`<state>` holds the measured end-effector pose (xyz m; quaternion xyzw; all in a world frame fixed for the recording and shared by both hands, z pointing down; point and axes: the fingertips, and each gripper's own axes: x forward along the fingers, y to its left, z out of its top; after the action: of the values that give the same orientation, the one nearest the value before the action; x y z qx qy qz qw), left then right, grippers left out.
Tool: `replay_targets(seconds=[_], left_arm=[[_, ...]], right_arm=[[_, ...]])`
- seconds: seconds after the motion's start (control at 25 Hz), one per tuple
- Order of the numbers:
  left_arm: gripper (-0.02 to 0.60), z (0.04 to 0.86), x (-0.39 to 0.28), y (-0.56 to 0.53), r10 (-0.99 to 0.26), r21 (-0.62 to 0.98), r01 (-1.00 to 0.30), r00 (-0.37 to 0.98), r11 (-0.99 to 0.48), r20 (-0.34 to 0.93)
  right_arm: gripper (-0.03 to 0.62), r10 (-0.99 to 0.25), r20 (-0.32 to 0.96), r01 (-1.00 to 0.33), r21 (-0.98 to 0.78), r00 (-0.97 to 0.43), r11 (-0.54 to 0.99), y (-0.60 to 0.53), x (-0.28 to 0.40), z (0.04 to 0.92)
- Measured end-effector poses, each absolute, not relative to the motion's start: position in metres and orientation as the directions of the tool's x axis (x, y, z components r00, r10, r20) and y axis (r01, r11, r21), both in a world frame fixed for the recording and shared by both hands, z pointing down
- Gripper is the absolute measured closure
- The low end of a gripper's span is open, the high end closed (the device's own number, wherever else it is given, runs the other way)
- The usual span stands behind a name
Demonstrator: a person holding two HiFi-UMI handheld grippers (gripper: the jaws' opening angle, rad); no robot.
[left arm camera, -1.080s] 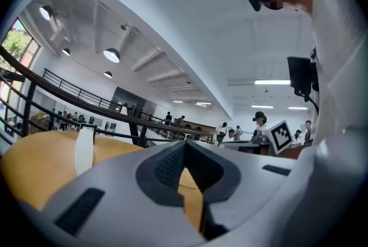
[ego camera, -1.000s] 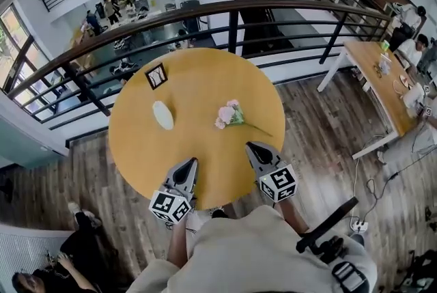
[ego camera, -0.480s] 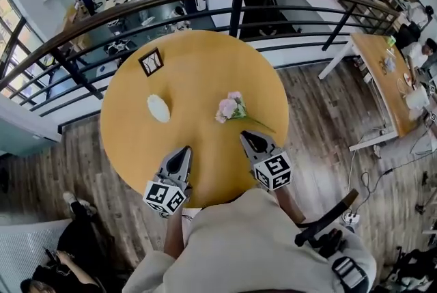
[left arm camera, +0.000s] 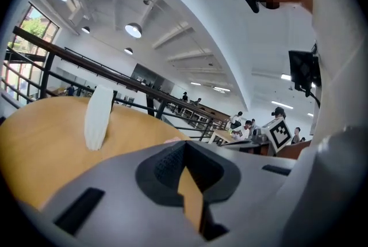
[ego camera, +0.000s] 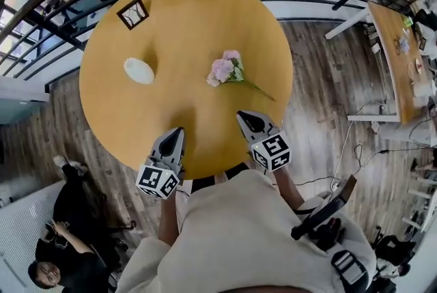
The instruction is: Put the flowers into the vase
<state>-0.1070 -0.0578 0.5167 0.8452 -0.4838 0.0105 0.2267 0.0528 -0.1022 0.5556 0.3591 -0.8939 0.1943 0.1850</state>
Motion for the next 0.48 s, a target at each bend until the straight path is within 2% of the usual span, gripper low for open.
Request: replay_targets(seconds=[0.2,0.48], left_arm=[[0.575,0.54,-0.098,-0.049,-0.794,0.404,-0.823,0.53,-0.398,0.297],[0.575,0.548,-0.085,-0.065,-0.771,0.411,-0.81,0.556,-0.419,0.309]], right_arm=[[0.586,-0.516,0.526,-0.7,-0.239,-0.676,0.673,-0.088,0.059,0.582],[0.585,-0.469,0.599,-0.686,-0.194,-0.649,0.701,-0.096,0.069,0.603]])
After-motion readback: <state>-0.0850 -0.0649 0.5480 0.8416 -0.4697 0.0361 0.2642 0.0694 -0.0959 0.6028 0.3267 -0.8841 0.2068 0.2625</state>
